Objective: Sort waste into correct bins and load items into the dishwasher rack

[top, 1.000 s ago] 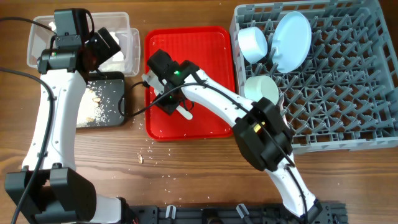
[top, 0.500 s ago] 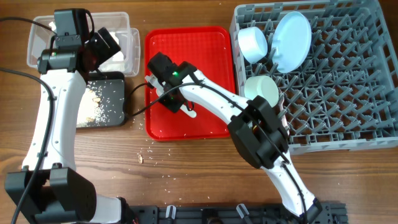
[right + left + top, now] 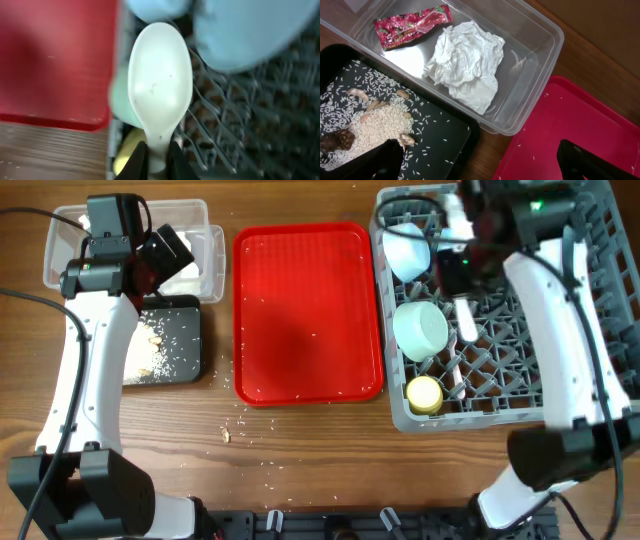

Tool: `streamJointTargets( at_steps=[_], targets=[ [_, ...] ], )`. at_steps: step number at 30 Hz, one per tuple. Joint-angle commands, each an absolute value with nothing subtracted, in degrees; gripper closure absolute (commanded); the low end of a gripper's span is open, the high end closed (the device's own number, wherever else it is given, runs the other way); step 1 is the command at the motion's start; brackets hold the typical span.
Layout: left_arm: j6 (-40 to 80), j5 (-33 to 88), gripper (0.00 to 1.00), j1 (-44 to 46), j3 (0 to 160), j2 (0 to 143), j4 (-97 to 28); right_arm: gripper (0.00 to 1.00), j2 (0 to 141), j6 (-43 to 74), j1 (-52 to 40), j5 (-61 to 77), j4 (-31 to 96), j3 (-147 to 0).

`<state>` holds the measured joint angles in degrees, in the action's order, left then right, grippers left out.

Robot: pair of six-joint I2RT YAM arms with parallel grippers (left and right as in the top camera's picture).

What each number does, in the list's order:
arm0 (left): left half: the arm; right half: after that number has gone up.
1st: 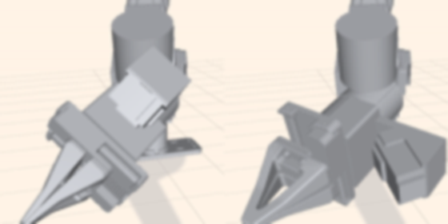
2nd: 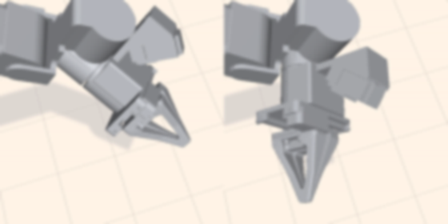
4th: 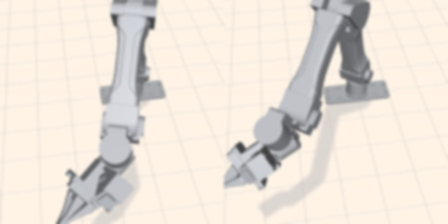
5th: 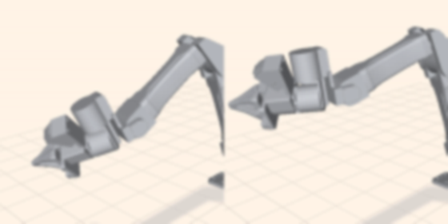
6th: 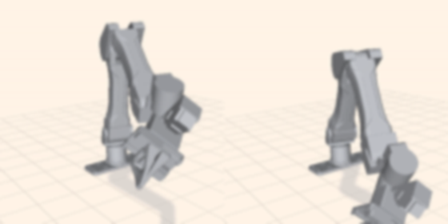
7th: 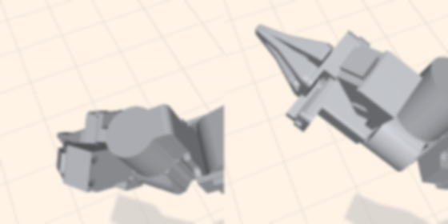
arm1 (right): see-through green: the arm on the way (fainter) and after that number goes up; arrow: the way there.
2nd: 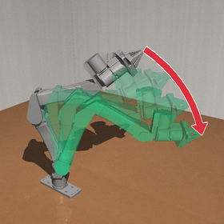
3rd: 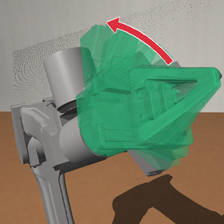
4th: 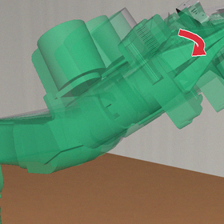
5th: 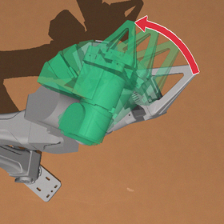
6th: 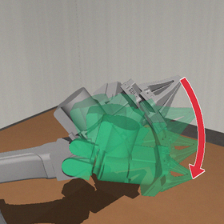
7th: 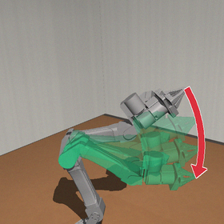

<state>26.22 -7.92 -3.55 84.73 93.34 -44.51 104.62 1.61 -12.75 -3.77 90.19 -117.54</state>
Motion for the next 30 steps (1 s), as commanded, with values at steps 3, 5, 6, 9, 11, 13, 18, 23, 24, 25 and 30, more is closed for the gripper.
streamJointTargets(
  at_steps=[3,5,6,9,11,13,18,23,24,25,30],
  targets=[
    [25.8,-8.9,0.0,-3.8,85.1,93.5,-44.4,0.96,106.6,3.2,-5.0,-1.8,86.0,-101.5],
    [25.8,-8.9,0.0,-3.8,85.1,93.5,-44.4,0.96,106.6,3.2,-5.0,-1.9,83.8,-97.6],
    [25.8,-8.9,0.0,-3.8,85.1,93.5,-44.4,0.96,106.6,3.2,-5.0,-1.9,83.0,-96.0],
    [25.8,-8.9,0.0,-3.7,85.1,93.5,-44.4,0.85,106.6,3.3,-5.0,-4.6,82.0,-94.0],
    [25.8,-8.9,0.0,-3.8,85.1,93.5,-44.4,0.8,106.6,3.7,-5.0,-5.6,80.6,-94.1],
    [25.8,-8.9,0.0,-3.8,85.1,93.5,-44.4,0.76,106.6,3.7,-4.8,-6.5,79.5,-94.1],
    [25.8,-8.9,0.0,-3.8,85.1,93.5,-44.4,0.45,106.1,3.0,-4.4,-7.9,80.6,-98.5],
    [25.8,-8.9,0.0,-3.8,85.1,93.5,-44.4,0.18,91.1,3.2,-7.2,-4.8,82.6,-113.6],
    [25.8,-8.9,0.0,-3.8,85.1,93.5,-44.4,0.0,88.8,3.2,-7.2,-2.9,81.4,-113.6],
    [25.8,-8.9,0.0,-3.8,85.1,93.5,-44.4,0.0,86.8,3.2,-7.2,-0.4,79.9,-113.6],
    [25.8,-8.9,0.0,-3.7,85.1,93.5,-44.4,0.0,80.1,3.1,-7.2,6.5,78.5,-113.6]
  ],
)
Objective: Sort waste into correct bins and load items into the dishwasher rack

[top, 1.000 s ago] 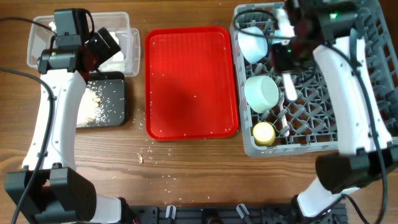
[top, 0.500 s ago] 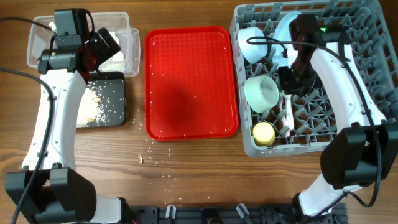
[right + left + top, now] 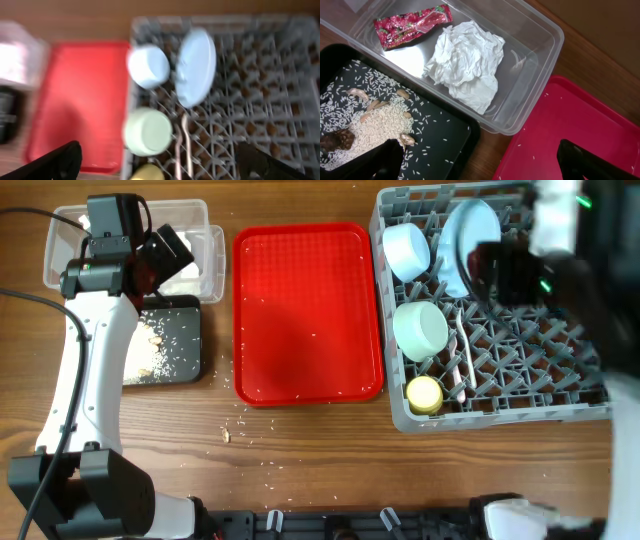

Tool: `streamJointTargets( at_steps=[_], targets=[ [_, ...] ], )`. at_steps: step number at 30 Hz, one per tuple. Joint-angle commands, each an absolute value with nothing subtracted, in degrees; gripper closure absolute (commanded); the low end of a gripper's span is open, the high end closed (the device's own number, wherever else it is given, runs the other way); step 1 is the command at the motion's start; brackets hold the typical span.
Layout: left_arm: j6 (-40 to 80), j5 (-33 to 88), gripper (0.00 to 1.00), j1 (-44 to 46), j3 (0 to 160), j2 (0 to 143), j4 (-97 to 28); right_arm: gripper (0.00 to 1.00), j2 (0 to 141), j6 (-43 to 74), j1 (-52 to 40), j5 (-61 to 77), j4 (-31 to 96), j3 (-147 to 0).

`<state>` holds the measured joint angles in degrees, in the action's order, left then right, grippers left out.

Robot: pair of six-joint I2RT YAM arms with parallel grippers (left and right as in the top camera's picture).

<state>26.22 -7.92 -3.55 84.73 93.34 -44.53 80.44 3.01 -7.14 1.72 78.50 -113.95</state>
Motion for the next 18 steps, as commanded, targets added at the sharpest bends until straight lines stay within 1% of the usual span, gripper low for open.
streamJointTargets(
  at_steps=[1,7,9,11,13,14,15,18],
  targets=[
    [25.8,-8.9,0.0,-3.8,85.1,93.5,-44.4,0.0,79.5,3.1,-7.2,6.5,78.5,-113.6],
    [25.8,-8.9,0.0,-3.8,85.1,93.5,-44.4,0.0,79.9,4.0,-7.2,6.5,80.1,-113.6],
    [25.8,-8.9,0.0,-3.8,85.1,93.5,-44.4,0.0,80.9,1.3,-7.2,5.6,77.7,-113.1],
    [25.8,-8.9,0.0,-3.8,85.1,93.5,-44.4,0.0,80.0,-5.3,-6.9,5.5,70.4,-110.0],
    [25.8,-8.9,0.0,-3.7,85.1,93.5,-44.4,0.0,77.5,-9.5,-6.7,5.5,62.7,-104.7],
    [25.8,-8.9,0.0,-3.8,85.1,93.5,-44.4,0.0,75.4,-10.4,-6.3,6.0,57.9,-100.2],
    [25.8,-8.9,0.0,-3.7,85.1,93.5,-44.4,0.0,71.6,-10.3,-5.4,7.1,51.0,-92.5],
    [25.8,-8.9,0.0,-3.8,85.1,93.5,-44.4,0.0,62.9,-10.3,-3.7,11.0,37.1,-75.3]
  ],
)
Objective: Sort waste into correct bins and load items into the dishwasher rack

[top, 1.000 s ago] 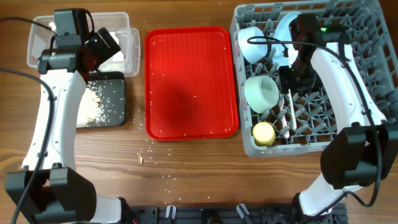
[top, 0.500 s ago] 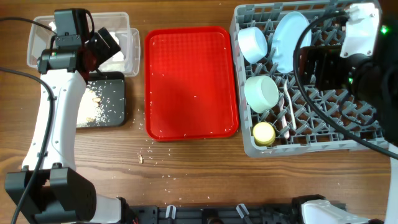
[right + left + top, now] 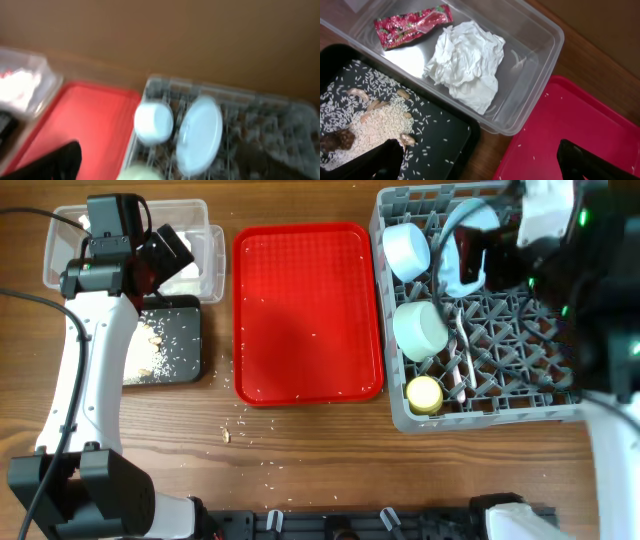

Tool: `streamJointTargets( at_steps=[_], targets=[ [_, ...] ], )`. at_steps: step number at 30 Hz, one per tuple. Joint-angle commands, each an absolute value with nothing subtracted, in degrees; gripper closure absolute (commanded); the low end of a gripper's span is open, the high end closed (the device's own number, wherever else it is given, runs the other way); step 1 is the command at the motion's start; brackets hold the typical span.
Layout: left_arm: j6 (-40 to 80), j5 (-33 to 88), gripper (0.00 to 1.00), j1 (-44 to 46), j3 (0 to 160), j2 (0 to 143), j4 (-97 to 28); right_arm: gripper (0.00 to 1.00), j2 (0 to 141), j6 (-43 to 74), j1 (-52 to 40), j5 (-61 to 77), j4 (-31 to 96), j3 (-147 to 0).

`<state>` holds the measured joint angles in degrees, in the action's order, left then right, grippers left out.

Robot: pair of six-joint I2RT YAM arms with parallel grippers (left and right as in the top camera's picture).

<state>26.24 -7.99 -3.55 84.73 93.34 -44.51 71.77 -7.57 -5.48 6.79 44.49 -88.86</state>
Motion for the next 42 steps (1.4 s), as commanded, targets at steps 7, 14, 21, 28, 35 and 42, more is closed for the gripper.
streamJointTargets(
  at_steps=[7,14,21,28,35,42],
  targets=[
    [25.8,-8.9,0.0,-3.8,85.1,93.5,-44.4,0.0,36.8,-5.9,1.4,12.8,5.2,-31.1],
    [25.8,-8.9,0.0,-3.7,85.1,93.5,-44.4,0.0,16.0,-5.8,3.6,12.6,-0.1,-9.1],
    [25.8,-8.9,0.0,-3.8,85.1,93.5,-44.4,0.0,8.2,-5.8,3.6,12.6,-5.9,-0.3],
    [25.8,-8.9,0.0,-3.7,85.1,93.5,-44.4,0.0,0.2,-6.0,3.6,13.0,-2.0,-0.3],
    [25.8,-8.9,0.0,-3.7,85.1,93.5,-44.4,0.0,1.0,-6.0,3.6,13.0,-1.1,-0.3],
    [25.8,-8.9,0.0,-3.7,85.1,93.5,-44.4,0.0,1.4,-6.0,3.6,13.0,-1.1,-0.3]
  ],
)
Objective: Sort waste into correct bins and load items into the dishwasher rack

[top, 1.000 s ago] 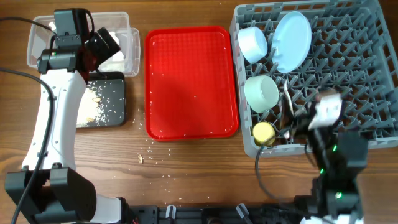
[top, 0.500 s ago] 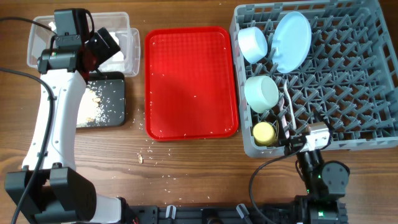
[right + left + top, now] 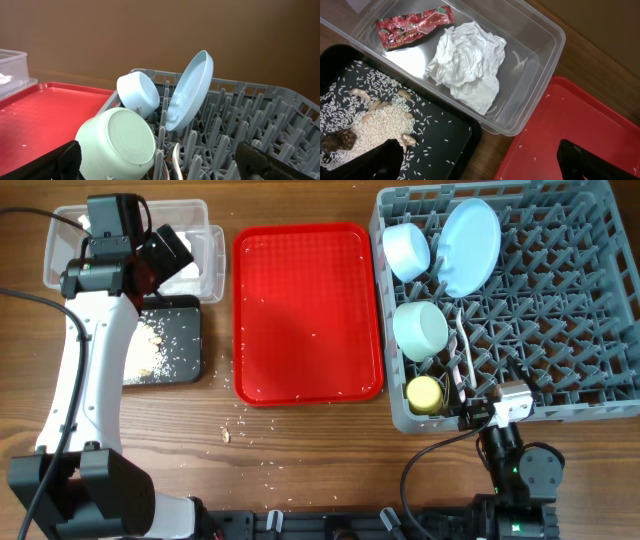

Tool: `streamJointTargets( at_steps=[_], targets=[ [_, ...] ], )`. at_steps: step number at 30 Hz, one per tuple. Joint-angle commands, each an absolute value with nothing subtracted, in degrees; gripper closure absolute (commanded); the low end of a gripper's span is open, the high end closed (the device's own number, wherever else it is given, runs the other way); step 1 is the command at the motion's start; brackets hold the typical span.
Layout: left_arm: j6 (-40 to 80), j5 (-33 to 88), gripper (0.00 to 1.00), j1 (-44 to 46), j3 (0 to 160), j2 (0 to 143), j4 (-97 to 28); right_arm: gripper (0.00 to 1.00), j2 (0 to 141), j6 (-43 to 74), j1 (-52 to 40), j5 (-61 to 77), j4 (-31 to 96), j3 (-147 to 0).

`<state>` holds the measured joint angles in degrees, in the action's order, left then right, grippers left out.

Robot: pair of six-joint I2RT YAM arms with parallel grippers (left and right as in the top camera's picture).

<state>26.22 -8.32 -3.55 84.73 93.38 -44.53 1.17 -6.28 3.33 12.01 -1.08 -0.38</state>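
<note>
The grey dishwasher rack (image 3: pixel 560 330) at the right holds a pale blue cup (image 3: pixel 406 250), a blue plate (image 3: pixel 470 246), a green bowl (image 3: pixel 420 330), a yellow cup (image 3: pixel 424 394) and a white spoon (image 3: pixel 463 340). My right gripper (image 3: pixel 160 170) stands open at the rack's front edge, facing the bowl (image 3: pixel 122 137) and spoon (image 3: pixel 175 156). Open too, my left gripper (image 3: pixel 480 170) hangs over the bins. The clear bin (image 3: pixel 540 35) holds a red wrapper (image 3: pixel 412 25) and crumpled tissue (image 3: pixel 467 62). The black tray (image 3: pixel 445 135) holds rice and food scraps (image 3: pixel 375 122).
A red tray (image 3: pixel 308 310) with a few rice grains lies between the bins and the rack. Scattered grains dot the wooden table (image 3: pixel 240 430) in front of it. The right arm's base (image 3: pixel 515 465) sits at the table's front edge.
My right arm was high over the back of the rack; now it is folded down at the table's front edge, gripper open, level with the rack. The left arm has not moved.
My right gripper was shut on the white spoon above the rack. A second later the spoon lay among the rack's pegs and the gripper was open higher up. It then stood higher still, and now rests low at the rack's front.
</note>
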Motion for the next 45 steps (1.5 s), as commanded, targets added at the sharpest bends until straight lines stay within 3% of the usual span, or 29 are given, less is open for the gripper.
streamJointTargets(
  at_steps=[1,14,16,22,28,35,45],
  targets=[
    [25.8,-8.9,0.0,-3.8,85.1,93.5,-44.4,0.0,1.4,-6.0,3.6,13.0,-1.1,-0.3],
    [21.2,-14.8,0.0,-4.3,85.1,90.4,-50.0,0.0,1.4,-6.0,3.6,13.0,-1.1,-0.3],
    [21.1,-13.9,0.0,-4.3,82.3,86.2,-46.4,0.0,1.4,-6.0,3.6,13.0,-1.1,-0.3],
    [14.7,-3.3,0.0,-4.3,51.8,67.2,-12.4,0.0,1.4,-6.0,3.6,13.0,-1.1,-0.3],
    [13.6,-0.3,0.0,-4.3,27.6,48.4,2.6,0.0,1.4,-6.0,3.6,13.0,-1.1,-0.3],
    [13.6,1.1,0.0,-4.3,7.5,25.1,10.3,0.0,1.4,-6.0,3.6,13.0,-1.1,-0.3],
    [12.5,1.6,0.0,-4.3,0.3,9.5,2.3,0.0,1.4,-6.0,3.6,13.0,-1.1,-0.3]
  ],
)
